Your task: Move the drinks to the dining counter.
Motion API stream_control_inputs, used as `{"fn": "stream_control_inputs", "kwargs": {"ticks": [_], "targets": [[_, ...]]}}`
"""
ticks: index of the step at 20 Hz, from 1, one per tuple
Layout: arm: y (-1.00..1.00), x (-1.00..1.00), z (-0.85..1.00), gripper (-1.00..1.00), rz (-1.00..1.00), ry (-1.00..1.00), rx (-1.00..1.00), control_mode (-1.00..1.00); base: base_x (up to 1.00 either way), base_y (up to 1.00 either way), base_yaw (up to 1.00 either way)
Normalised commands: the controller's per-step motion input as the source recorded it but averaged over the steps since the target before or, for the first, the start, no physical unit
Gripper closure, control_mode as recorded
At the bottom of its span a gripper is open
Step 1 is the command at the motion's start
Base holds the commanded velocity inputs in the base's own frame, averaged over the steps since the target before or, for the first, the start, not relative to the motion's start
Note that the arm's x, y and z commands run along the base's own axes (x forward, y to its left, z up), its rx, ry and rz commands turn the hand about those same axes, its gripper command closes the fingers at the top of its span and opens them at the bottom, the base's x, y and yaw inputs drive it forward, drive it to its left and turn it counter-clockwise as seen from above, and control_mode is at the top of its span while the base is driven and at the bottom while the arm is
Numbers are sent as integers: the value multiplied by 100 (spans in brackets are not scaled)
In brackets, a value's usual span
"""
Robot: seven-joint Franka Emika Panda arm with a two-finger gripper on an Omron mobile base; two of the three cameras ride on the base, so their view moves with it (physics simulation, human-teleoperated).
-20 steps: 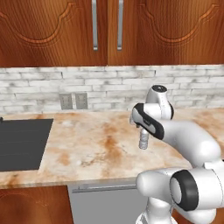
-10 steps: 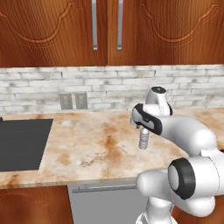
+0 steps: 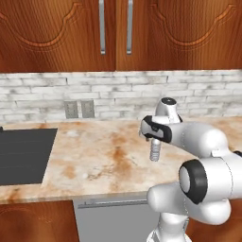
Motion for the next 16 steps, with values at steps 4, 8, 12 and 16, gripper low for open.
{"fn": "stream_control_inputs", "kwargs": {"ticks": [4, 8, 12, 16], "targets": [[1, 0, -35, 100, 0, 0, 0, -100, 0, 0, 0], [1, -3, -42, 100, 0, 3, 0, -100, 0, 0, 0], [0, -21, -49, 100, 0, 5, 2, -100, 0, 0, 0], [0, -31, -50, 100, 0, 5, 2, -100, 0, 0, 0]]}}
